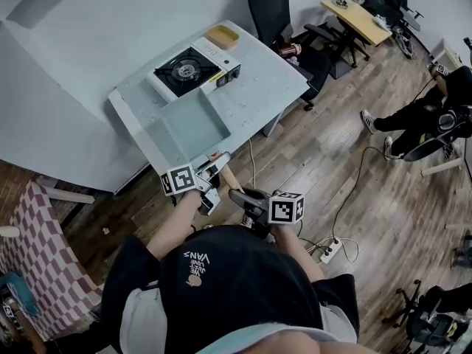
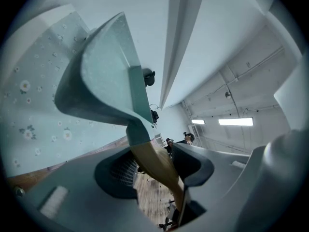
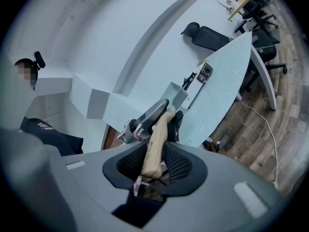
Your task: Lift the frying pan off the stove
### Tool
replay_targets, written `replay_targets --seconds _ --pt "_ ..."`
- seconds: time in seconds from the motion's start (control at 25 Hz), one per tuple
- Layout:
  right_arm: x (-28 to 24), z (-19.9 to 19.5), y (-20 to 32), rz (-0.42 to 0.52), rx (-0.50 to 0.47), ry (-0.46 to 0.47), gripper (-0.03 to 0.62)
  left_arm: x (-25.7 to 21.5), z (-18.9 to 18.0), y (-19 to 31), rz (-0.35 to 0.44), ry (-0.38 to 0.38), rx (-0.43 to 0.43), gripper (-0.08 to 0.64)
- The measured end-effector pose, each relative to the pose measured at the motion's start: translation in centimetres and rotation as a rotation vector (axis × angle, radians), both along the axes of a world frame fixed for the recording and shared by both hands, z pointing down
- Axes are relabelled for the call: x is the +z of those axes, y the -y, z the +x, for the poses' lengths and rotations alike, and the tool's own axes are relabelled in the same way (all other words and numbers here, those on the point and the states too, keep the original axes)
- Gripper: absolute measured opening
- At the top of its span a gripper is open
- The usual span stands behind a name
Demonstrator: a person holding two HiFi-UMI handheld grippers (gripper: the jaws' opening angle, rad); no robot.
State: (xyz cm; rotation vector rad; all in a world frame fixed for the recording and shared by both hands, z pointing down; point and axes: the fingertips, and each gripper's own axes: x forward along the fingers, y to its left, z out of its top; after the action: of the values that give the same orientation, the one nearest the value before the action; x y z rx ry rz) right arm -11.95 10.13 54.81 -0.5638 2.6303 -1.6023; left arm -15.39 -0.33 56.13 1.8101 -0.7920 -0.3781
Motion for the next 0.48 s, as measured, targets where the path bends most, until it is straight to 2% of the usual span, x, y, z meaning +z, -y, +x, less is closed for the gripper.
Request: replay_targets --seconds 0.32,0.48 --pt "-0.5 6.8 6.1 0.038 -0.065 -0.033 0.124 -0.4 6.0 6.0 0.026 -0.034 -0.085 0.218" --pt "-0.7 7.6 9.3 0.051 -0.096 -0.018 0.125 -0.8 6.8 9.1 0.037 -0.01 -0.103 0.218"
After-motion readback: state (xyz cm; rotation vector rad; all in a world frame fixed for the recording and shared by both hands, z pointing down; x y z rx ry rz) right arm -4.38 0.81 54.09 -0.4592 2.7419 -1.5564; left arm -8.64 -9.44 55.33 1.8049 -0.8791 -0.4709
